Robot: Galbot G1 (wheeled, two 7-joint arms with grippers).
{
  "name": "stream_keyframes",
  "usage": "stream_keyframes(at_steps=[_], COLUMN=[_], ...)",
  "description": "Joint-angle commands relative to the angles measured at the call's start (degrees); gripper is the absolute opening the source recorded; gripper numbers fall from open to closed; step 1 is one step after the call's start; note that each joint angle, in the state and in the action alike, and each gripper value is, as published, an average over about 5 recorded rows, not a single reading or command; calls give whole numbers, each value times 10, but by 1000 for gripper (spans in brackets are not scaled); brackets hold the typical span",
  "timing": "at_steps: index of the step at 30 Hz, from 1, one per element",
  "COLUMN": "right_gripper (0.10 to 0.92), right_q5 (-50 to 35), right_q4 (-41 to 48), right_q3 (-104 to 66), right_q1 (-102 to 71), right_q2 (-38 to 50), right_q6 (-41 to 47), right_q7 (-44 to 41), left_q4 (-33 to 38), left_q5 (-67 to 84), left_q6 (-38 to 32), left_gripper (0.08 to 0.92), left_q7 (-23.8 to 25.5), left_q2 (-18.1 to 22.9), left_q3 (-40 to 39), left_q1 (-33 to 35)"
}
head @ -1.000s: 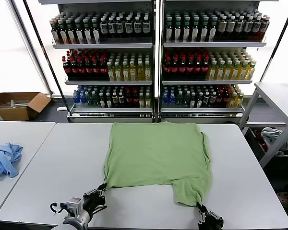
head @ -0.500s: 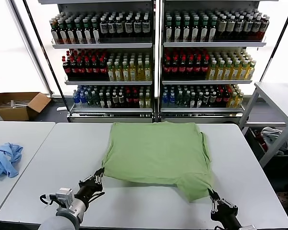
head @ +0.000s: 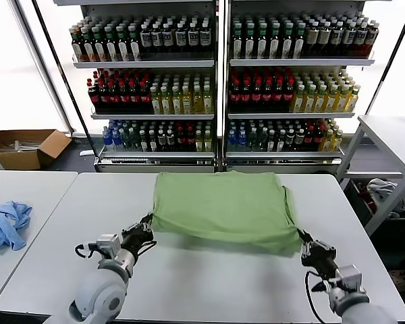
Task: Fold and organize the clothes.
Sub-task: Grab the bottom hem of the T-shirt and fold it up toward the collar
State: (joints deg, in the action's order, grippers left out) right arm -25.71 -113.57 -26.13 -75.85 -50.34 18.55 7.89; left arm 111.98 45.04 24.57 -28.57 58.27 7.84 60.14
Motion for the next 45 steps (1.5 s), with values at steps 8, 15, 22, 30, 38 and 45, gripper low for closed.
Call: stream_keyframes(at_steps=[8, 15, 22, 30, 38, 45], right_gripper=[107, 107, 107, 122, 320, 511], right_q5=[61, 101, 109, 116, 72, -11], right_q4=[213, 259, 277, 290, 264, 207], right_q3=[127, 143, 157, 171, 154, 145], right_q1=[256, 277, 289, 289, 280, 282], right_q2=[-24, -63, -83, -86, -85, -78], right_q6=[-31, -55, -63, -42, -6, 105], right_q7=[-31, -37, -33, -17, -3, 38], left_q4=[-141, -152, -156, -164, -168, -145], left_q5=[-49, -58, -69, -78, -87, -92], left_q6=[27, 27, 30, 10, 0, -8], left_gripper=[81, 81, 81, 81, 230, 429], left_q7=[-31, -40, -41, -21, -17, -19], left_q2=[64, 71, 68, 68, 60, 62], left_q3=[-49, -48, -45, -51, -48, -45], left_q1=[-120, -121, -116, -118, -122, -128])
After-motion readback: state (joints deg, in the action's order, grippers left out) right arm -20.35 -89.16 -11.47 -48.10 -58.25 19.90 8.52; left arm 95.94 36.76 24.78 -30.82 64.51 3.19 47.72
